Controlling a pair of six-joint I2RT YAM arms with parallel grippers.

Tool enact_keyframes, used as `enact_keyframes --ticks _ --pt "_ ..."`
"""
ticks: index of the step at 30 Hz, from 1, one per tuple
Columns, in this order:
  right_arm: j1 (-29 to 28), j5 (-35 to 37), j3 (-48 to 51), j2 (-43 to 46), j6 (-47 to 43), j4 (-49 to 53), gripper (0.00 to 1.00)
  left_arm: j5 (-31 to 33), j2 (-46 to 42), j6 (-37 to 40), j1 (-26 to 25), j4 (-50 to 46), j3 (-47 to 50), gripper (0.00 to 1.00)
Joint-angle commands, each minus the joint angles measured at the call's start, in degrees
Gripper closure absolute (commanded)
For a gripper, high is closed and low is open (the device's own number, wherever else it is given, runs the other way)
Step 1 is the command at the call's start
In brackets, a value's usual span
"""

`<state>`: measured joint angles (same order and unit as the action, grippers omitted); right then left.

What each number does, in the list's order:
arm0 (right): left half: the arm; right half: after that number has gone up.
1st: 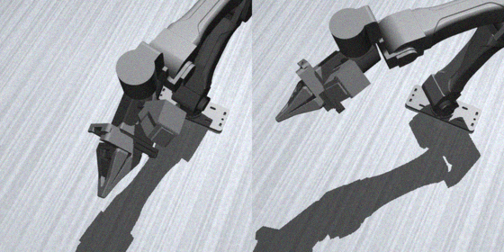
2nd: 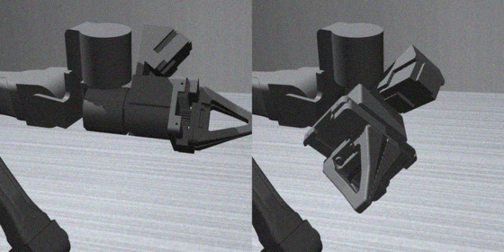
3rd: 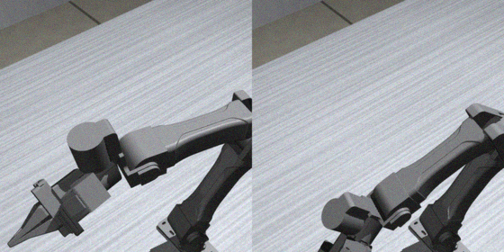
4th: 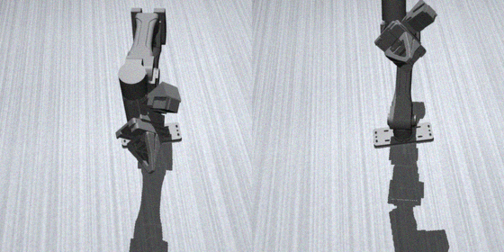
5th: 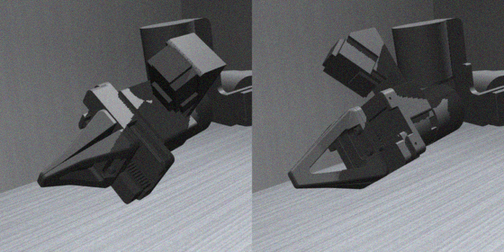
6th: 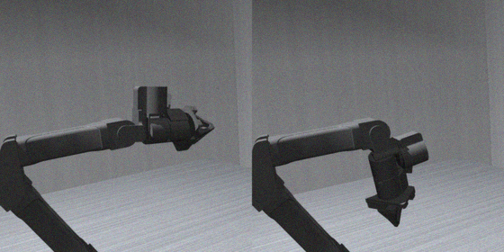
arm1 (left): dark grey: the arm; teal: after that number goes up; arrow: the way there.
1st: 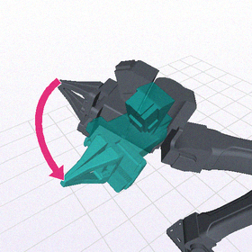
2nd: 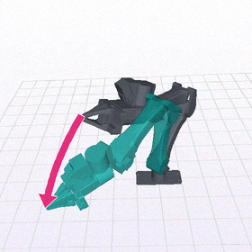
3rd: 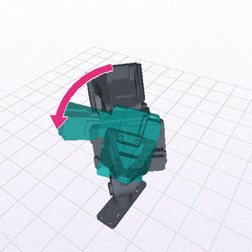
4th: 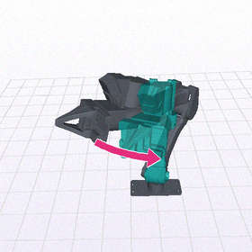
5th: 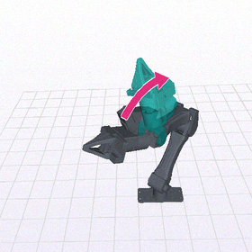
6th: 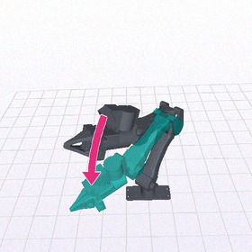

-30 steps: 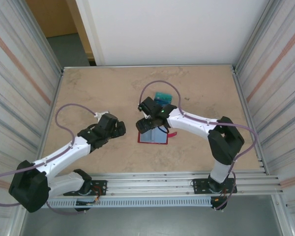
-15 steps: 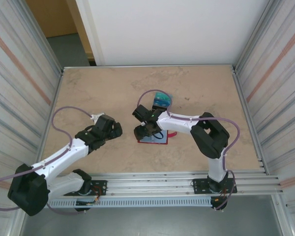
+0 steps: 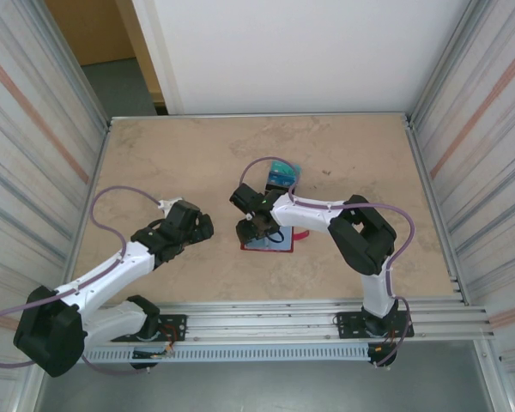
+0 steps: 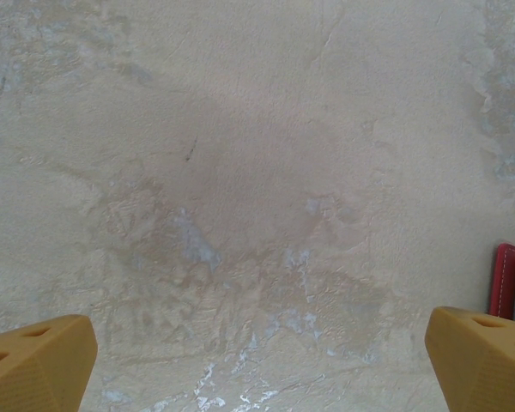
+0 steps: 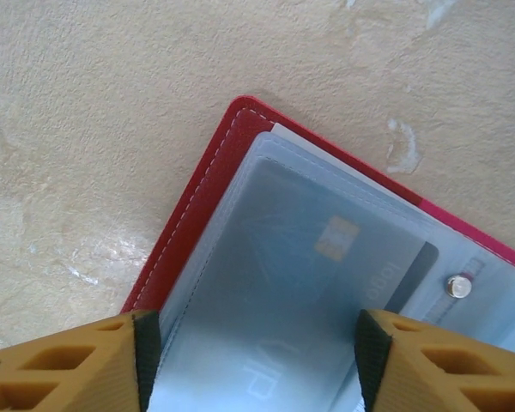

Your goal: Take the credit cards out of the card holder

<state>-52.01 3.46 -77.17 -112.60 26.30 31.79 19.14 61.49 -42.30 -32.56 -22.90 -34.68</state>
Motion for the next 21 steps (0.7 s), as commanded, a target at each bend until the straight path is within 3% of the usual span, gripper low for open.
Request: enact_keyframes --ticks 1,8,12,21 --pt "-0.81 1.41 -0.70 -0.88 0.59 2.64 0.41 0.31 0.10 -1.04 0.48 -0.13 0.00 0.01" --pt "-1.25 2.96 -0.49 -0.87 -0.03 4.41 0.47 0.06 0.09 -0.94 0.52 -0.13 -0.39 0.01" --pt "-1.75 2.69 0.50 -0.13 -0.73 4.42 0.58 0.16 -0.07 -0.82 0.55 -0.29 -0.61 0.01" --pt "-1.87 3.89 1.97 3.41 -1.19 4.33 0.60 -0.76 -0.70 0.09 0.43 -0.27 -1.42 0.01"
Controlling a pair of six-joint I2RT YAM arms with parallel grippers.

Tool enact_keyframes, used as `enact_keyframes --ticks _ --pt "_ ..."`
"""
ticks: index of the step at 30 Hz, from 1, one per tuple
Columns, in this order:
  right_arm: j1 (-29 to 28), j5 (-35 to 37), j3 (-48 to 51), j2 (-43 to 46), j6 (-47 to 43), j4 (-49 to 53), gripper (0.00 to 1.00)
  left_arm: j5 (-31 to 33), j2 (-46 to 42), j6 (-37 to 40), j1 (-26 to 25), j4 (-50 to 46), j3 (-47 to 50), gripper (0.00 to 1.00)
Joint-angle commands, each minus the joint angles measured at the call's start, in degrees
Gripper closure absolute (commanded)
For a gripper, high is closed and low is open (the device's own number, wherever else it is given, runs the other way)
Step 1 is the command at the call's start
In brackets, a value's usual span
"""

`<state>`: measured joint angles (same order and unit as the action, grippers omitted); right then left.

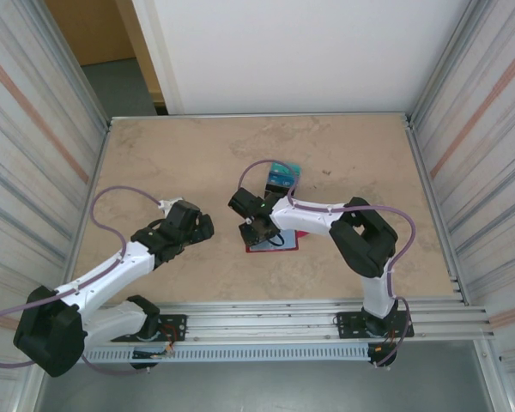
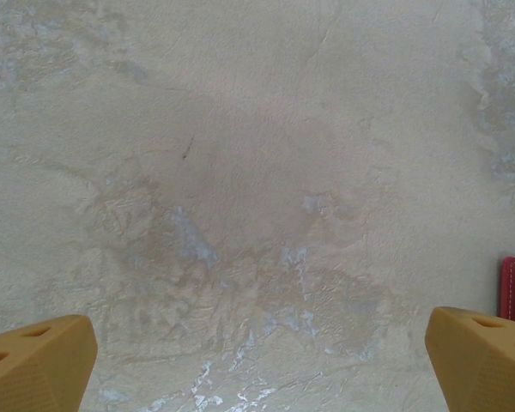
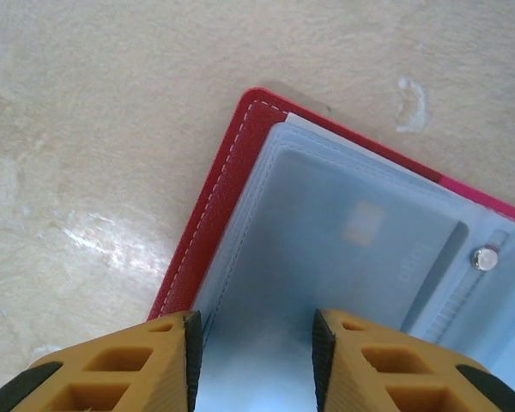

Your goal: Take the credit cards out of the card holder

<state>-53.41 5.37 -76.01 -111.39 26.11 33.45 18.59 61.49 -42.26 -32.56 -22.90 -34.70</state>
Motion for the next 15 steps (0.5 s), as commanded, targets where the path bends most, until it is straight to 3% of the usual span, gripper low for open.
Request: enact_keyframes --ticks 1,15 --pt "-0.48 2.36 0.83 2.42 -0.98 2.67 0.60 -0.26 -0.79 0.01 0.45 -0.31 -1.44 0.01" --pt "1.28 2.77 2.49 2.63 -0.20 1.62 0.63 -0.43 -0.91 0.86 0.40 -0.75 -1.95 0.01"
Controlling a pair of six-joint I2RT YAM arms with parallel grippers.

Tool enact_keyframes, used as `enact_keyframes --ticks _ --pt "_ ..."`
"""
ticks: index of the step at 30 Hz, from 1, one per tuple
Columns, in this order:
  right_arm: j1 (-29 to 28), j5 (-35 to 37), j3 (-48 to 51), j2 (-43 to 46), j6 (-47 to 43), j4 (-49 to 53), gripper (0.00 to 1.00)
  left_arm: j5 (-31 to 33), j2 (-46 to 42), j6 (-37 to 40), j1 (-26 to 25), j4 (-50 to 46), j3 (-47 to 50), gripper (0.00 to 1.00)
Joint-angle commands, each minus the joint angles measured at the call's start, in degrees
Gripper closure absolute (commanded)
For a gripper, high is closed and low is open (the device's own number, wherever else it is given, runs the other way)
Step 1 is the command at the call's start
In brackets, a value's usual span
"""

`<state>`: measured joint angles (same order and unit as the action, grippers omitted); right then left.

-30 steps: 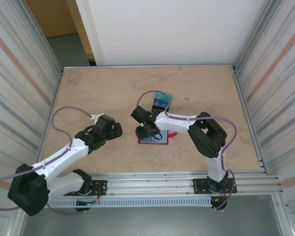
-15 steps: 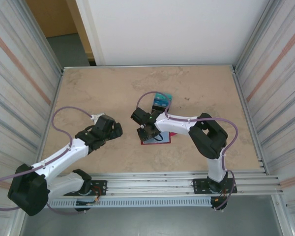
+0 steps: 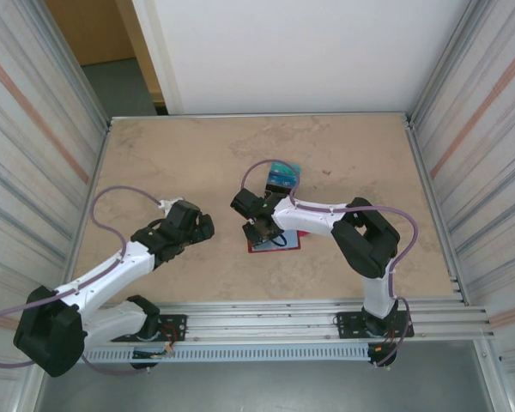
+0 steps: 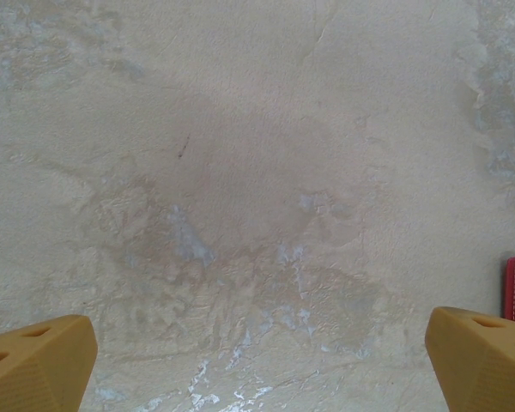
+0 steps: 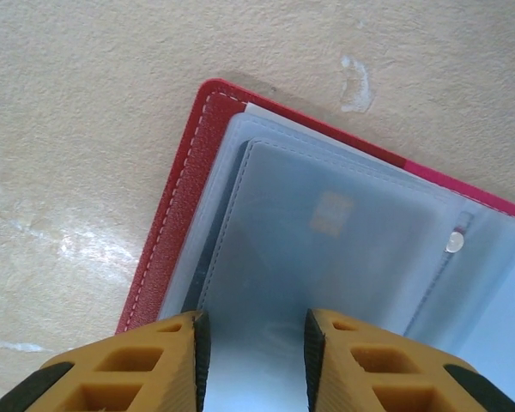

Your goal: Take the credit cards out of the card holder

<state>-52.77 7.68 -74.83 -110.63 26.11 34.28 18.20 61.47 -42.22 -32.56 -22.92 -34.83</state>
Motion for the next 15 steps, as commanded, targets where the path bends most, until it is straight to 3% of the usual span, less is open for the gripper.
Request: enact_keyframes --ticks 1,4,15 --pt "0.65 0.49 1.36 1.80 -0.10 0.74 0.60 -0.17 -0.74 0.90 0.40 -0.73 -1.82 0.01" --pt "0.44 -0.76 1.33 1.86 -0.28 0.06 0.54 -0.57 -0.08 1.05 0.39 -0.55 -1.93 0.01" --pt "-1.10 -2.66 1.74 2.07 0.17 -0.62 0.48 -1.18 2.55 2.04 -0.21 -0.29 -2.65 0.01"
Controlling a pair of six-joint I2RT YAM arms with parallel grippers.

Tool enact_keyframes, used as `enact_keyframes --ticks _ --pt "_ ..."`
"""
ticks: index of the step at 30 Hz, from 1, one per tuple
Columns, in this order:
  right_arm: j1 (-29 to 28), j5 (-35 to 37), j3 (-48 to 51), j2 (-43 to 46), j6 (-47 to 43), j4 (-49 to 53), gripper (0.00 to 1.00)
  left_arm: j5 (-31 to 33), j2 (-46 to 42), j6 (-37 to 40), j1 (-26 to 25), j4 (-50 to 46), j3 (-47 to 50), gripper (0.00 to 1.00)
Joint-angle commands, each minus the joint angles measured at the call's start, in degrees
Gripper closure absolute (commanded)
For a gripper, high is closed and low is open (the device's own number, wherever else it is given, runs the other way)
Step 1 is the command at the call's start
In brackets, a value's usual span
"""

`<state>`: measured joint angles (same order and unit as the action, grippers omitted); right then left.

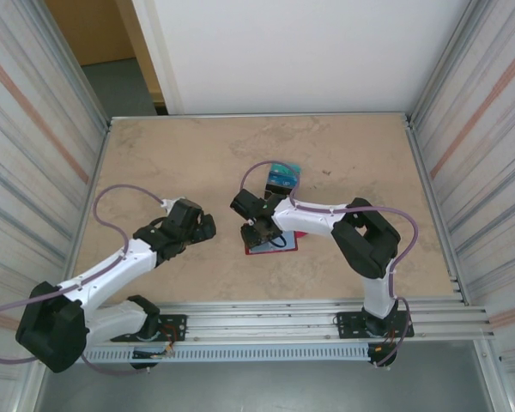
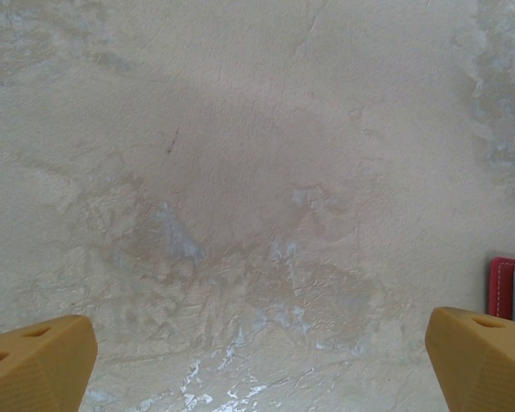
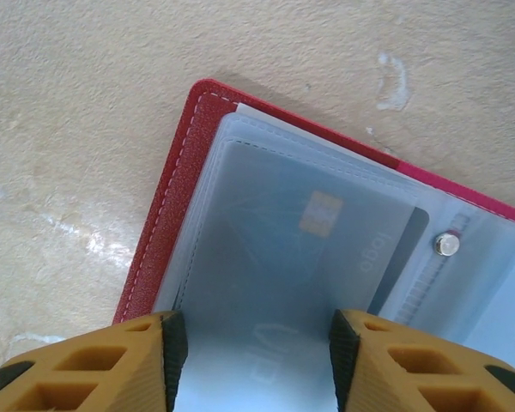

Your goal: Take the credit cards out of the card holder

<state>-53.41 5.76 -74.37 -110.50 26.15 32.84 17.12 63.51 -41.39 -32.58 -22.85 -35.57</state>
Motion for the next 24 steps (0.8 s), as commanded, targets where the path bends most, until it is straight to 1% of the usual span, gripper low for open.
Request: enact_keyframes --ticks 1,13,24 --pt "-0.55 -0.82 1.35 2.04 0.20 0.82 0.47 -0.14 0.69 1.20 -0.25 -0.35 -2.02 0.01" --pt "-1.61 0.02 1.66 4.36 0.34 1.81 0.46 0.18 0.61 0.69 -0.29 -0.09 -1.78 0.01" --pt "-1.61 -1.01 2.78 1.47 0.78 1.35 0.44 -0.09 0.70 0.78 -0.24 0.09 -1.89 0.01"
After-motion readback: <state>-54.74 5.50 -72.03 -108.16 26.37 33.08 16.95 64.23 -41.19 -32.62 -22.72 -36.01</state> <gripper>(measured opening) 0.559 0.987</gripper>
